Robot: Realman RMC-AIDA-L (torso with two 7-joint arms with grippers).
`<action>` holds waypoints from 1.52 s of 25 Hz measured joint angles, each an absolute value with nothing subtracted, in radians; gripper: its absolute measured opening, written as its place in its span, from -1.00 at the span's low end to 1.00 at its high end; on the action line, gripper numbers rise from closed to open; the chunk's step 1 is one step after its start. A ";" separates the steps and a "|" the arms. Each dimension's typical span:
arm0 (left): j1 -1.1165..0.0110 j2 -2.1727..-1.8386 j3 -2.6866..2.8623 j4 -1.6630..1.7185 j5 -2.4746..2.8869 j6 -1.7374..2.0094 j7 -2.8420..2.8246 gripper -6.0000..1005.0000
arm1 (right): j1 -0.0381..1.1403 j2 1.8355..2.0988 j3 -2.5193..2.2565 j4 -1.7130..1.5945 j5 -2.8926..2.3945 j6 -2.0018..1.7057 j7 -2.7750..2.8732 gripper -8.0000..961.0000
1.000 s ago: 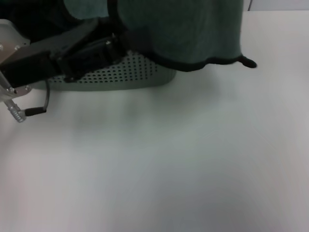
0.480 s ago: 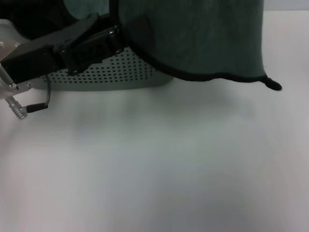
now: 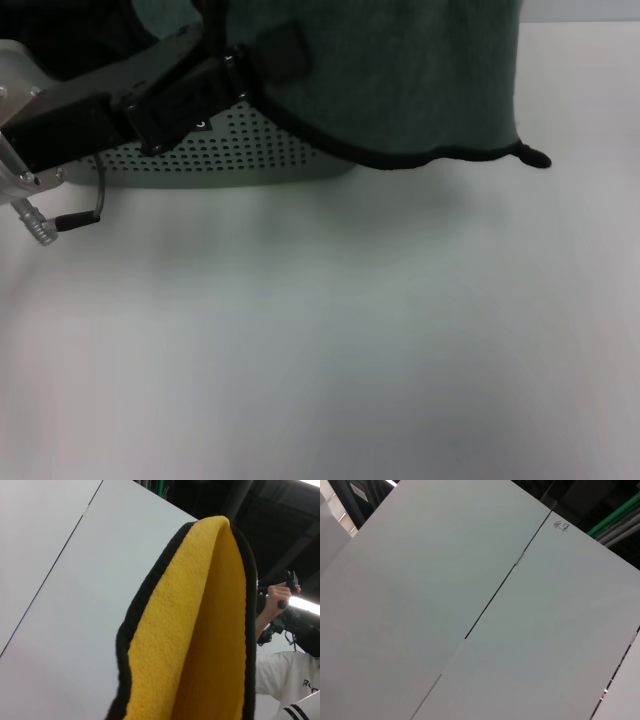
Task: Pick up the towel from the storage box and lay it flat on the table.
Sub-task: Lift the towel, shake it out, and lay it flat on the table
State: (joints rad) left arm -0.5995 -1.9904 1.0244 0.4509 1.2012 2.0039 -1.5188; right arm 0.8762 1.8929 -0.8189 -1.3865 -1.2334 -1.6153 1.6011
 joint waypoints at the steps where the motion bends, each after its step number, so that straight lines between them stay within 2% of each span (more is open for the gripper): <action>1: -0.600 -1.990 1.025 0.451 1.201 2.004 -1.518 -0.77 | 0.871 1.893 -0.819 -1.386 -1.233 -1.615 1.601 -0.84; 3: -0.600 -1.989 1.025 0.451 1.201 1.999 -1.515 -0.95 | 0.863 1.893 -0.818 -1.385 -1.234 -1.614 1.602 -0.83; 8: -0.583 -1.981 1.012 0.456 1.195 1.990 -1.510 -0.96 | 0.807 1.893 -0.815 -1.396 -1.274 -1.590 1.667 -0.83; 15: -0.481 -1.947 0.871 0.556 1.190 1.995 -1.556 -0.98 | 0.725 1.885 -0.863 -1.417 -1.564 -1.620 2.036 -0.82; 16: -0.471 -1.947 0.857 0.582 1.193 1.994 -1.565 -0.98 | 0.714 1.892 -0.877 -1.427 -1.599 -1.632 2.069 -0.82; 20: -0.452 -1.936 0.842 0.690 1.205 1.981 -1.612 -0.98 | 0.639 1.959 -0.914 -1.494 -1.690 -1.687 2.129 -0.82; 21: -0.452 -1.936 0.842 0.690 1.205 1.981 -1.612 -0.98 | 0.639 1.959 -0.914 -1.494 -1.690 -1.687 2.129 -0.82; 23: -0.473 -1.909 0.842 0.733 1.233 1.973 -1.659 -0.98 | 0.574 2.003 -0.909 -1.576 -1.696 -1.702 2.128 -0.81; 25: -0.492 -1.896 0.842 0.752 1.272 1.969 -1.686 -0.98 | 0.544 2.011 -0.904 -1.617 -1.681 -1.694 2.124 -0.81; 31: -0.552 -1.850 0.843 0.857 1.472 1.969 -1.745 -0.98 | 0.519 2.009 -0.821 -1.662 -1.595 -1.685 2.118 -0.81; 35: -0.570 -1.838 0.845 0.937 1.563 1.975 -1.766 -0.98 | 0.521 1.991 -0.794 -1.664 -1.561 -1.695 2.145 -0.80; 38: -0.568 -1.833 0.848 0.989 1.596 1.982 -1.772 -0.98 | 0.510 1.991 -0.792 -1.662 -1.544 -1.716 2.169 -0.80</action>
